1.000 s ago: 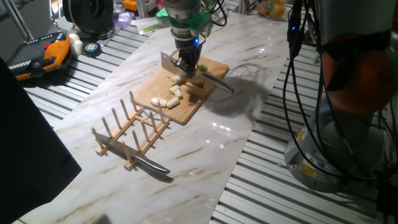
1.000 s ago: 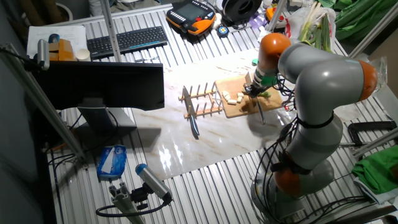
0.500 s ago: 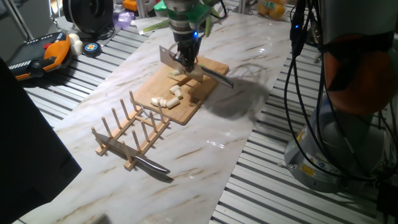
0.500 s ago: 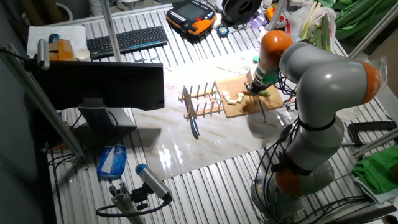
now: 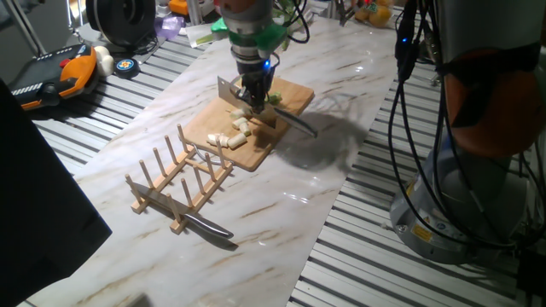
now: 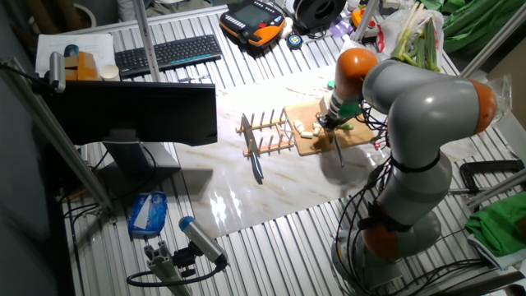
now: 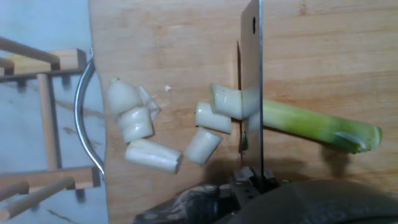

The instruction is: Chop the scallions

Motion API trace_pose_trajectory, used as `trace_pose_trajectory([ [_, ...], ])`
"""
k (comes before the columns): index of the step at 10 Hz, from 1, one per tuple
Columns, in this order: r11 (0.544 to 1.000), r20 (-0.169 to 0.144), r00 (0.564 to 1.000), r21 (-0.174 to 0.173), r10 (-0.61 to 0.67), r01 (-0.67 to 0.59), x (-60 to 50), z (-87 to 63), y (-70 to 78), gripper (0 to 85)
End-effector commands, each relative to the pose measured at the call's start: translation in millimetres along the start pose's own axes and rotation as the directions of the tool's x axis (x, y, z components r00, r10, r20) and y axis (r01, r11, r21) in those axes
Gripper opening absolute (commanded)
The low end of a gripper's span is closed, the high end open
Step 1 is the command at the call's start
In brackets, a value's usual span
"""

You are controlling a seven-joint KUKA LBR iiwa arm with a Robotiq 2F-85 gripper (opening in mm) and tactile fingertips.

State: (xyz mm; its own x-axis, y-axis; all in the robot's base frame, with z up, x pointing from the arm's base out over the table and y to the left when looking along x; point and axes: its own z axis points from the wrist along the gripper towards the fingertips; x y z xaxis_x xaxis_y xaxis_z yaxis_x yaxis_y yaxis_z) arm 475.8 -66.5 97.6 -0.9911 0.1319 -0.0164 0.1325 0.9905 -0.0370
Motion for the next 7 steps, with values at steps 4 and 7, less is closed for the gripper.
trace_pose_trajectory([
  [4, 1.000, 0.015, 1.000, 0.021, -0.005, 0.005, -10.3, -1.4, -12.9, 0.7],
  [7, 1.000, 0.005, 1.000, 0.017, -0.006, 0.006, -20.8, 11.4, -10.4, 0.7],
])
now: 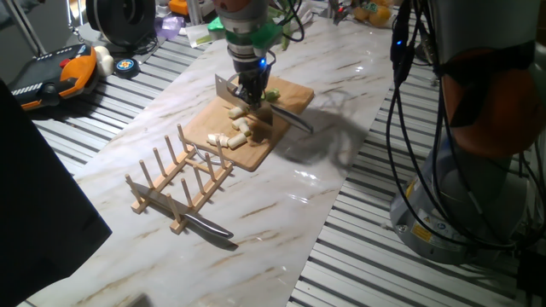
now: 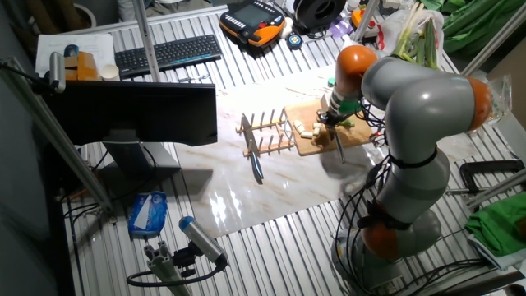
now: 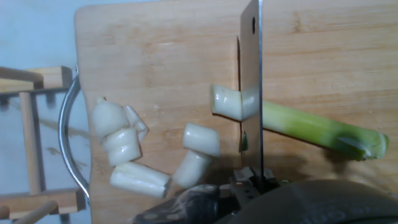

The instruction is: Chop the scallions

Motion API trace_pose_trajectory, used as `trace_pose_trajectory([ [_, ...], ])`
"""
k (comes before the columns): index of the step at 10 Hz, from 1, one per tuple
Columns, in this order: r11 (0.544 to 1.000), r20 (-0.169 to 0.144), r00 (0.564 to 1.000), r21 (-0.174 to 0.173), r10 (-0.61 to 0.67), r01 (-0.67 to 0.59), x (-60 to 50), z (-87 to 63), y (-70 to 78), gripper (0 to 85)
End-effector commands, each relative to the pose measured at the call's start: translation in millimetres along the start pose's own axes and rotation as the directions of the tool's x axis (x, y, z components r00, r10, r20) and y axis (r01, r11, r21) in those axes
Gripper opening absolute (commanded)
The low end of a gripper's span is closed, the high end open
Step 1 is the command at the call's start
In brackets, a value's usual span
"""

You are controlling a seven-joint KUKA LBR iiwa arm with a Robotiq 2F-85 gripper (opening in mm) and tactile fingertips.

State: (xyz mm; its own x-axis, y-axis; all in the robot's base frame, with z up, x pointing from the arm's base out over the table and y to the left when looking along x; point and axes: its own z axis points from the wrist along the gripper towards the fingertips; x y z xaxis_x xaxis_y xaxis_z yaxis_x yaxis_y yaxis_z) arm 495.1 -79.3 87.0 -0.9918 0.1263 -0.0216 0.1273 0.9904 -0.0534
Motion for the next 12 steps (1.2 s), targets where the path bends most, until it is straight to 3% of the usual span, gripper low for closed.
trace_pose_trajectory([
  [1, 1.000, 0.000, 1.000, -0.001, 0.001, -0.001, 0.0, 0.5, 1.8, 0.7],
  [5, 1.000, -0.007, 1.000, -0.001, 0.001, -0.001, 4.7, 5.1, -3.5, 0.7],
  [9, 1.000, -0.022, 1.000, 0.003, 0.011, -0.011, 1.5, 9.3, 1.8, 0.7],
  [12, 1.000, -0.023, 1.000, 0.004, 0.015, -0.014, -2.7, 9.6, -2.1, 0.7],
])
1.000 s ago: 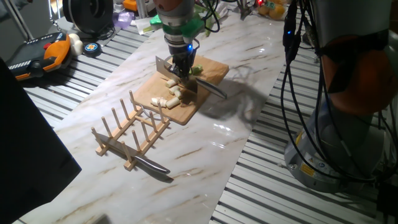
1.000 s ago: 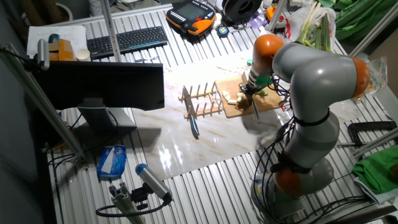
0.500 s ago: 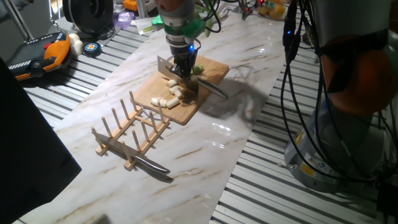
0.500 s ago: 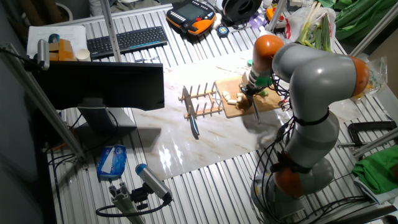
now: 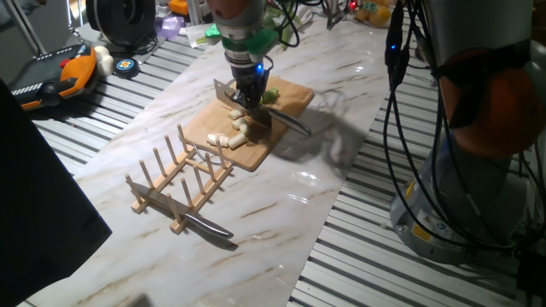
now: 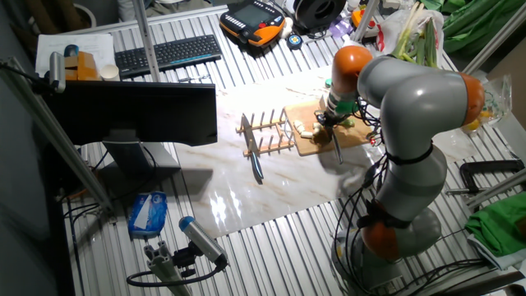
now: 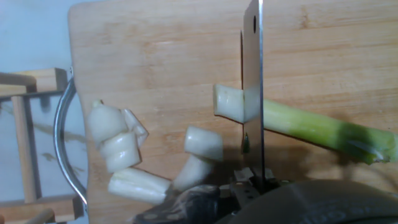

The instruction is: Chop the scallions

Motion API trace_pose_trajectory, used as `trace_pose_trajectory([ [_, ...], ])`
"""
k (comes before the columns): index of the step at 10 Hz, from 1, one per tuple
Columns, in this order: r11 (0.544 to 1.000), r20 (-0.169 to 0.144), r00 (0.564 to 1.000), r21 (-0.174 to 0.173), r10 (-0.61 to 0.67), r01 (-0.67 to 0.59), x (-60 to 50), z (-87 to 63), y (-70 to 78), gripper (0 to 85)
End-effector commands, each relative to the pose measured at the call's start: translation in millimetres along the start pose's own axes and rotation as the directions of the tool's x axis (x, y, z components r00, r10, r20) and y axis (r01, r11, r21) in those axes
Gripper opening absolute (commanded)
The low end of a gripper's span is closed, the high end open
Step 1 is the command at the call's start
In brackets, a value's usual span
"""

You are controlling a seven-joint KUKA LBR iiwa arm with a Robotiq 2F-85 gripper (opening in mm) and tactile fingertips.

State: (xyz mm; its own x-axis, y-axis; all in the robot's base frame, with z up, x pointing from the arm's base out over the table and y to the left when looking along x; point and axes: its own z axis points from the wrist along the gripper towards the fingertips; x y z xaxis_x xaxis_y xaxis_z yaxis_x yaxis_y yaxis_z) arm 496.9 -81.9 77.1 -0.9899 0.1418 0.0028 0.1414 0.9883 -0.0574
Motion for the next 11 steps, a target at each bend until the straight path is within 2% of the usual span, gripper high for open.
trace_pose_trajectory([
  [1, 1.000, -0.002, 1.000, -0.001, 0.000, 0.000, -2.5, -3.5, -2.3, 0.7],
  [3, 1.000, -0.004, 1.000, -0.010, 0.000, 0.000, -4.7, -6.1, -1.7, 1.0],
  [4, 1.000, -0.001, 1.000, -0.012, 0.008, -0.008, -5.8, -6.5, 0.6, 8.7],
  [5, 1.000, 0.005, 1.000, -0.011, 0.011, -0.011, -7.2, -7.0, 2.2, 20.0],
  [6, 1.000, 0.007, 1.000, -0.010, 0.011, -0.011, -8.7, -8.3, 3.8, 22.7],
  [9, 1.000, 0.006, 1.000, -0.008, 0.014, -0.014, -14.5, -19.0, 6.9, 24.3],
  [11, 1.000, -0.002, 1.000, 0.004, 0.017, -0.017, -25.0, -40.4, 7.2, 24.3],
])
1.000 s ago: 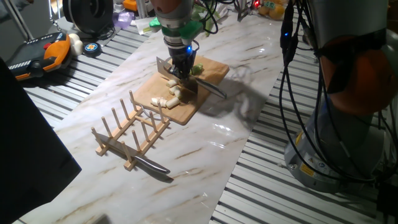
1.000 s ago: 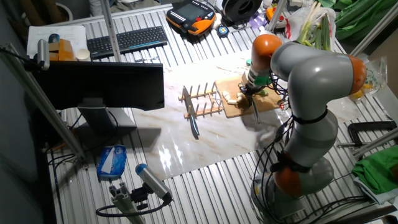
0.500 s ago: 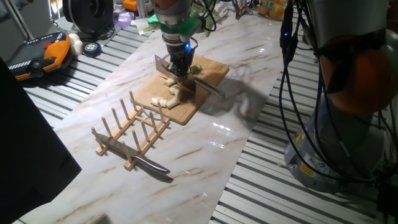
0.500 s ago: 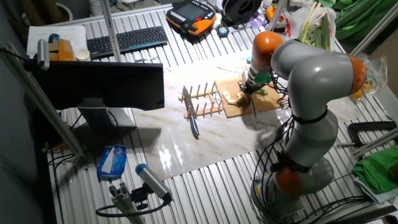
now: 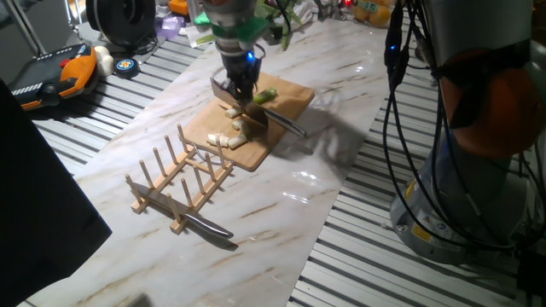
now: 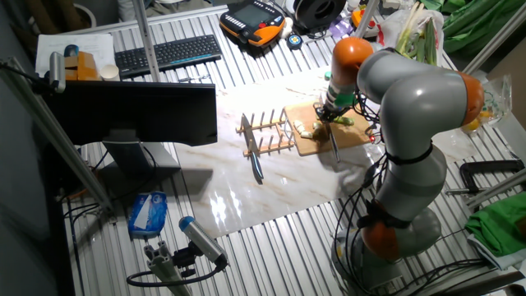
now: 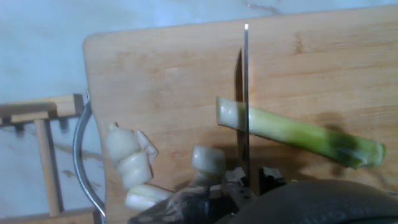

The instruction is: Chop the scallions

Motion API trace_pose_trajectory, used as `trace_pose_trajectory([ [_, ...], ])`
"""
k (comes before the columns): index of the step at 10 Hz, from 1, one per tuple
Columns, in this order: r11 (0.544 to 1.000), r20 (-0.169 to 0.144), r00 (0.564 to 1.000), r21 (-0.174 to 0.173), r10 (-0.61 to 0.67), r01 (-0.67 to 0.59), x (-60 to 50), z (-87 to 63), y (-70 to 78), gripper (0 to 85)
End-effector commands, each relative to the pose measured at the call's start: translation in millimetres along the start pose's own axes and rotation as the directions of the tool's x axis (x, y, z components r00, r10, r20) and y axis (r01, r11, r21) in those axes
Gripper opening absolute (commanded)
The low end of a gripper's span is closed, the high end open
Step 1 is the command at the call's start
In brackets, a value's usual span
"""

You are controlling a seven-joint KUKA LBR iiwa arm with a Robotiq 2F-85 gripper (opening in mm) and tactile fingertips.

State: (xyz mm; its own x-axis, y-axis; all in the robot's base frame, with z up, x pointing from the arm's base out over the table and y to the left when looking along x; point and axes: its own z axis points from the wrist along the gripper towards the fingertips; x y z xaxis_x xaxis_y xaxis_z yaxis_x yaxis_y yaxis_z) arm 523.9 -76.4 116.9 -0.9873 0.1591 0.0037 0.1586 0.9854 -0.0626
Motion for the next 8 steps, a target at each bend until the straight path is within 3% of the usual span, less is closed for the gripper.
trace_pose_trajectory([
  [1, 1.000, 0.001, 1.000, 0.003, 0.000, 0.000, -4.3, -2.4, 1.5, 24.3],
  [8, 1.000, 0.013, 1.000, 0.012, -0.006, 0.006, -26.4, 9.5, 0.1, 24.7],
])
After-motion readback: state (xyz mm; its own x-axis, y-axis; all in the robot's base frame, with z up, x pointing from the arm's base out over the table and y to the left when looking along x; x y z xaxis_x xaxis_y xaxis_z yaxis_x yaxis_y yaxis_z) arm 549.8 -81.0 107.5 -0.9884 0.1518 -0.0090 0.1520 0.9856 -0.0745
